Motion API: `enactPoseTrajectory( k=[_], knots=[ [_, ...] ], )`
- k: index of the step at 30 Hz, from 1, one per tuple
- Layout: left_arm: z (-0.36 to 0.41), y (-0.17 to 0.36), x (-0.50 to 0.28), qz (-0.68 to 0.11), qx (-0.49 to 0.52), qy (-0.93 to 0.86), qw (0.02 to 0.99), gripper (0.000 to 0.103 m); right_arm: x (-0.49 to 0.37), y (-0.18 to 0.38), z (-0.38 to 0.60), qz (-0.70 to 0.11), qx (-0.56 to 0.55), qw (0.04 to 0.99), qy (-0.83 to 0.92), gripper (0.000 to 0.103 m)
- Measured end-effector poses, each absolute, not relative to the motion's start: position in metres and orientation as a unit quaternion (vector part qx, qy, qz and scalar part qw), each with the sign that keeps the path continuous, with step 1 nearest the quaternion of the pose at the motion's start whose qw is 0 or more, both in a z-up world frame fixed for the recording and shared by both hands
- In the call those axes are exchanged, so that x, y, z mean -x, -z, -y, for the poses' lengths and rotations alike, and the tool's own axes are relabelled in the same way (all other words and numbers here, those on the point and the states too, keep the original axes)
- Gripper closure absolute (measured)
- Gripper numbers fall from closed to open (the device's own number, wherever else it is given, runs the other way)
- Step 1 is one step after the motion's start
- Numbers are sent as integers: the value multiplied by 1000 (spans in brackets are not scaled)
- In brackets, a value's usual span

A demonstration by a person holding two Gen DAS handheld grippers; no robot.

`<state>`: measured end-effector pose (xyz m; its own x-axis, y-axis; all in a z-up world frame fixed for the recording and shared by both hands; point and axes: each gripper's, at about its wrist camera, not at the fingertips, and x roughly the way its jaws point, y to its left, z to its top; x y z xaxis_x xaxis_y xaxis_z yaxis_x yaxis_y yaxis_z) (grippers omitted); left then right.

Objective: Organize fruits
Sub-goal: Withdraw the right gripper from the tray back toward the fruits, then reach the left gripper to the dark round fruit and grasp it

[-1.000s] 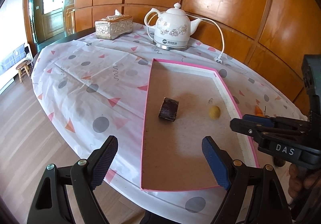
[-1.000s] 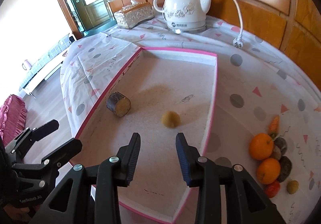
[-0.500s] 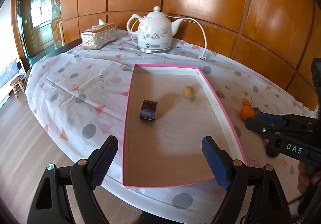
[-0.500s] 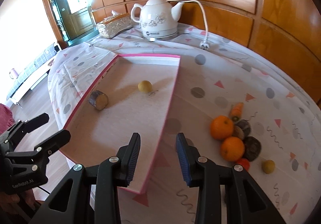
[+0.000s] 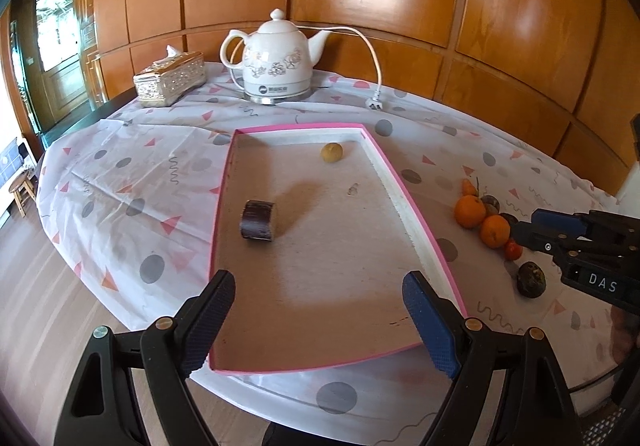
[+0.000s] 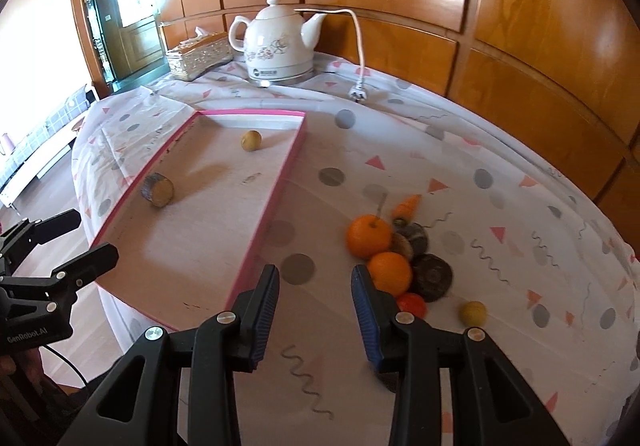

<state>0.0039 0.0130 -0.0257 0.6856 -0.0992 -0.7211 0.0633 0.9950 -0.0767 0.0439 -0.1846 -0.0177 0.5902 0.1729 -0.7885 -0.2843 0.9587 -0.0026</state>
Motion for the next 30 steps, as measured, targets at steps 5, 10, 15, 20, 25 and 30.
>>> enactPoseTrajectory(
  k=[5, 10, 15, 20, 25, 30],
  knots=[
    [-4, 22, -7, -392, 19, 55, 918, 17, -40, 18, 200, -436, 67, 890, -115, 65],
    [6, 21, -10, -393, 13, 66, 917, 17, -37, 18, 214, -438, 70, 891, -101, 65],
    [17, 20, -13, -394, 3, 82, 915, 17, -35, 18, 230, -440, 74, 891, -86, 65],
    [32, 18, -15, -395, -12, 100, 913, 17, -34, 18, 248, -443, 74, 890, -70, 65],
    [49, 16, -18, -394, -26, 116, 911, 17, -32, 20, 265, -448, 73, 889, -55, 65],
    [66, 16, -20, -397, -39, 141, 906, 17, -31, 21, 283, -455, 73, 887, -40, 65]
  ],
)
